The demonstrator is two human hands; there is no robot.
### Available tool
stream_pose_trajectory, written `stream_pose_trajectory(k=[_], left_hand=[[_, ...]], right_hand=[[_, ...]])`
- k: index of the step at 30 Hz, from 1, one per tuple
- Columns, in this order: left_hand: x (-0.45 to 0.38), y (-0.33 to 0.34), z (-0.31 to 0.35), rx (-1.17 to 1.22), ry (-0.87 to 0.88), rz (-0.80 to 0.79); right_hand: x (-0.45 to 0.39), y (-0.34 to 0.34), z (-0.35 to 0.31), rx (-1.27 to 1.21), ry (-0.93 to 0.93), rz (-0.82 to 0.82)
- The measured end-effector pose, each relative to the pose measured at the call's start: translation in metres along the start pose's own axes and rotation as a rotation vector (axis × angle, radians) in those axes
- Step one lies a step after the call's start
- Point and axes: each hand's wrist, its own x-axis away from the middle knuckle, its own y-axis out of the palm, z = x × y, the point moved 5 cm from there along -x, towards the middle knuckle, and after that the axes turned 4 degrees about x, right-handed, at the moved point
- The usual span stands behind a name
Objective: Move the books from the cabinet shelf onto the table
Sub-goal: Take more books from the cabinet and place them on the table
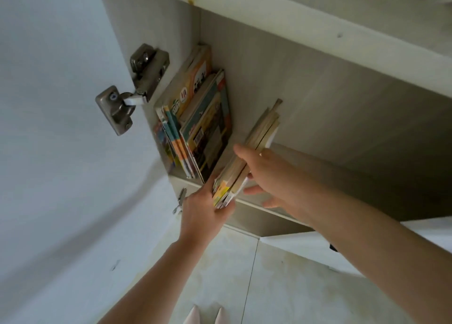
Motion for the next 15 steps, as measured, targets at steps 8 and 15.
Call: stream_pose_trajectory(k=[8,15], left_hand=[[0.021,-0.023,-0.021,0.063,0.065,-0.108],[0.023,-0.028,-0.031,0.077,0.071,-0.105]], right_hand=[[-0.017,-0.042,0.068,-0.340,-0.023,-0.094],[-0.053,-0.051,0.081,-0.270,-0.111,-0.030]])
